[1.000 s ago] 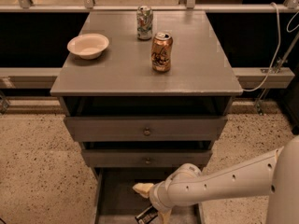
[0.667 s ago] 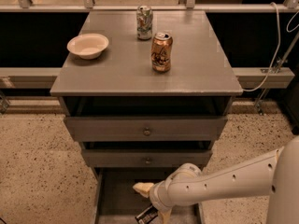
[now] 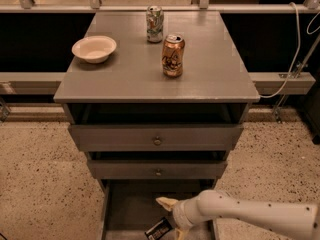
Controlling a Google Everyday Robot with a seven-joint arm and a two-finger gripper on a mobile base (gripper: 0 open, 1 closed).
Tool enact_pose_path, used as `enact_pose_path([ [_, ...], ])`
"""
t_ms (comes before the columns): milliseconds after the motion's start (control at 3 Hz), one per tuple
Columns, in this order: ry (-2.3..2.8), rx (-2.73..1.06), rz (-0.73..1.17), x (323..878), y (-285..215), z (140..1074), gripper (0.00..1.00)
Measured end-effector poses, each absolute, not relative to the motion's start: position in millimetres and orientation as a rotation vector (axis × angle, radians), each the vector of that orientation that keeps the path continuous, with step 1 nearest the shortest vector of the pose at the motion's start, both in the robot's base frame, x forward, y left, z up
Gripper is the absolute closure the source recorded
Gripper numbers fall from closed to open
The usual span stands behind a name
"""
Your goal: Pick rxbar chocolate from bottom drawer and place on counter
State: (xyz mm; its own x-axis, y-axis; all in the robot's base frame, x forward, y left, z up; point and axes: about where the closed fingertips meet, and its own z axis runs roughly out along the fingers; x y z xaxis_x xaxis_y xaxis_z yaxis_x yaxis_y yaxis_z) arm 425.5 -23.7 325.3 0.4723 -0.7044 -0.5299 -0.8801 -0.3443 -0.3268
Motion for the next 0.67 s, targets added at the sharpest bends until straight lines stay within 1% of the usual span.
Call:
enact_pose_path([
  [333,1.344,-1.998,0.607,418.8,-42.3,280.7,0.00],
  [667,1.316,-2.017,0.601,422.1,-44.9,277.8,0.00],
])
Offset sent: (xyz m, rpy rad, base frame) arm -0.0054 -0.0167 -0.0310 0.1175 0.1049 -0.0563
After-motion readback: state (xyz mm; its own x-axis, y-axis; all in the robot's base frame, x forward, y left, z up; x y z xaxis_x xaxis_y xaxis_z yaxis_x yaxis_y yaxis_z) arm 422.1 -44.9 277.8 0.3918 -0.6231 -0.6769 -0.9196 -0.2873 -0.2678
